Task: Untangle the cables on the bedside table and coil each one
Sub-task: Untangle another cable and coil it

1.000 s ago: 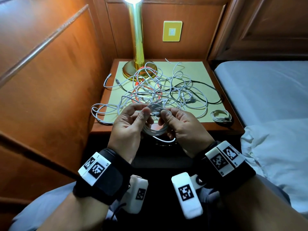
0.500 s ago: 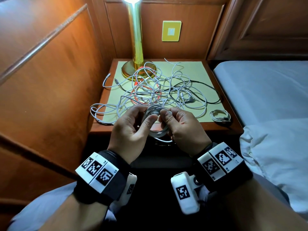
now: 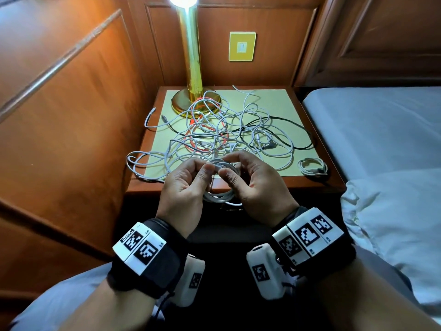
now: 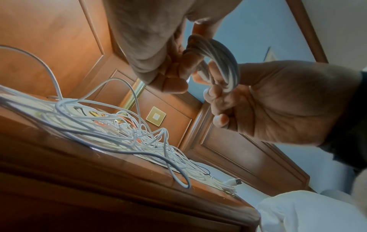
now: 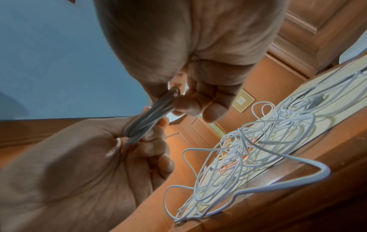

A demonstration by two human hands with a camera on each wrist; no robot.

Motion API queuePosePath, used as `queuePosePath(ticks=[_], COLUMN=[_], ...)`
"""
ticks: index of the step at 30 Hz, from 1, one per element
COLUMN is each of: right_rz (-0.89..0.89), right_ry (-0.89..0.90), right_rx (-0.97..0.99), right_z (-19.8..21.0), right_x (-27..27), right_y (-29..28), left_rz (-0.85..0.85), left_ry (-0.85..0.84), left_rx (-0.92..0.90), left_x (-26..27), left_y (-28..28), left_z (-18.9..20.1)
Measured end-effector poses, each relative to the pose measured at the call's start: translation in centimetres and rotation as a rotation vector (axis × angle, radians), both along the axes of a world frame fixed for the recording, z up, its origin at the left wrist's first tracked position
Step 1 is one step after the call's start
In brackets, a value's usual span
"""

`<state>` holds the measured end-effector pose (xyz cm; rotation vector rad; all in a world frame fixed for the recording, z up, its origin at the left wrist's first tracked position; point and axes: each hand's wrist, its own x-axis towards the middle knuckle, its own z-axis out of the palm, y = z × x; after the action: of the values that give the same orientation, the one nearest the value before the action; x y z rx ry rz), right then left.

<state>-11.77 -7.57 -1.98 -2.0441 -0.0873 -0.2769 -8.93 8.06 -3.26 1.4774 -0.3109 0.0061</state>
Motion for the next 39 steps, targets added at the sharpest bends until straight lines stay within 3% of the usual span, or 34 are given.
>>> queuePosePath(ticks=[9, 14, 23, 32, 36, 39], right_rz=[0.045, 0.047, 0.04, 0.011, -0.001, -0.029], right_ry=[-0.059, -0.06, -0.207, -0.367, -0.252, -0.059], right_rx=[-0.123, -0.189, -0.22, -0.178, -0.065, 0.093], right_z=[0.8, 0.9, 1.5, 2.1, 2.1, 1.8], right_x=[0.1, 0.0, 0.2, -0.4, -0.5, -0.7], right_y=[-1.0, -2.2, -2.3, -2.9, -3.7, -4.5], left_rz=[-0.071, -0.058, -0.009, -0.137, -0.112, -0.038], left_ry=[0.152, -0.011, -0.127, 0.151, 0.162, -0.013], left_rx=[-0.085, 0.114, 0.151, -0.198, -0.232, -0.012], left_x=[0.1, -0.2, 0.3, 0.2, 0.0, 0.3], left_y=[-0.2, -0.3, -1.6, -3.1, -4.1, -4.6], left_z=[-0.5, -0.2, 2.2, 3.3, 3.5, 3.3])
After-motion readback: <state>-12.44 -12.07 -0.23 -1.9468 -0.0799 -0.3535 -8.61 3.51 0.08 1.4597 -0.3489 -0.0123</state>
